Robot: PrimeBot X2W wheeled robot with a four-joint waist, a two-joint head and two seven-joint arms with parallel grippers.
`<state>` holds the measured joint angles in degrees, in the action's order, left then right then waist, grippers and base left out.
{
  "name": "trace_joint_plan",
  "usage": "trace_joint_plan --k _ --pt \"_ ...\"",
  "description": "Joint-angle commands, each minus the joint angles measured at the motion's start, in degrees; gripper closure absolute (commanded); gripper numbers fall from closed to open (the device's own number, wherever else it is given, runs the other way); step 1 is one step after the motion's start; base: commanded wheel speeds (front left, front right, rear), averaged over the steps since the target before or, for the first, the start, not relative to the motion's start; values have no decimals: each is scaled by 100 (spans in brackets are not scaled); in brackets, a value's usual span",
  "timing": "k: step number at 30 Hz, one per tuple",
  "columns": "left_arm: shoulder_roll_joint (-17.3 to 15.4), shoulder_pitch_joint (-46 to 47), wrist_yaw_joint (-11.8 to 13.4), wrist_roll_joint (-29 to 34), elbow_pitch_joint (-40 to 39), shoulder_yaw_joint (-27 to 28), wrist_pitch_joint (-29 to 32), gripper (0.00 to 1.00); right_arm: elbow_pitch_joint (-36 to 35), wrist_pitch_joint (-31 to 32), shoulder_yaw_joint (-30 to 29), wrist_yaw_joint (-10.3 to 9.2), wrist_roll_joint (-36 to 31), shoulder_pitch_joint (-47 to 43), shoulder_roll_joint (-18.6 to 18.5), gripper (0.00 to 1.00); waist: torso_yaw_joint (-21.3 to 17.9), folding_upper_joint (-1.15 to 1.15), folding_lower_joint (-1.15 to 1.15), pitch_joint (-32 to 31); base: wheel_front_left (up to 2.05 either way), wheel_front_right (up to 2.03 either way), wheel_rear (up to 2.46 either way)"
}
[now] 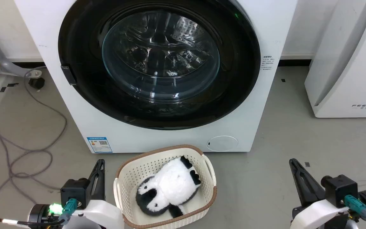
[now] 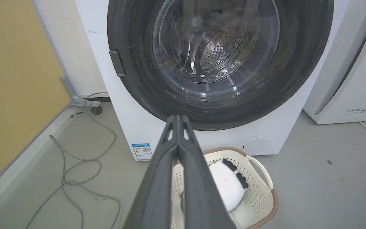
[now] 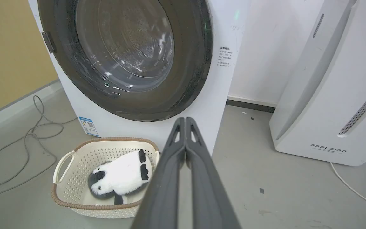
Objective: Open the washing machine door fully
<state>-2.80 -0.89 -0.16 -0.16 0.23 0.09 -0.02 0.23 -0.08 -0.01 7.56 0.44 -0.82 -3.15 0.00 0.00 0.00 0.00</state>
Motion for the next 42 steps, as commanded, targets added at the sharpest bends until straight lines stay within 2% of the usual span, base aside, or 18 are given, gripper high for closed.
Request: trace_joint_plan --k 1,31,32,42 --pt "-8 89 16 16 -23 -9 2 100 -23 8 1 -8 -44 82 27 100 0 0 0 0 0 0 0" --pt "-8 89 16 16 -23 -9 2 100 -23 8 1 -8 -44 82 27 100 0 0 0 0 0 0 0" --pt "0 0 0 0 -1 -2 0 0 0 0 -1 0 0 0 0 0 0 0 0 0 0 0 0" --pt "0 -1 -10 -9 29 -25 -59 0 15 -60 -5 1 37 -13 0 0 -1 0 0 2 0 0 0"
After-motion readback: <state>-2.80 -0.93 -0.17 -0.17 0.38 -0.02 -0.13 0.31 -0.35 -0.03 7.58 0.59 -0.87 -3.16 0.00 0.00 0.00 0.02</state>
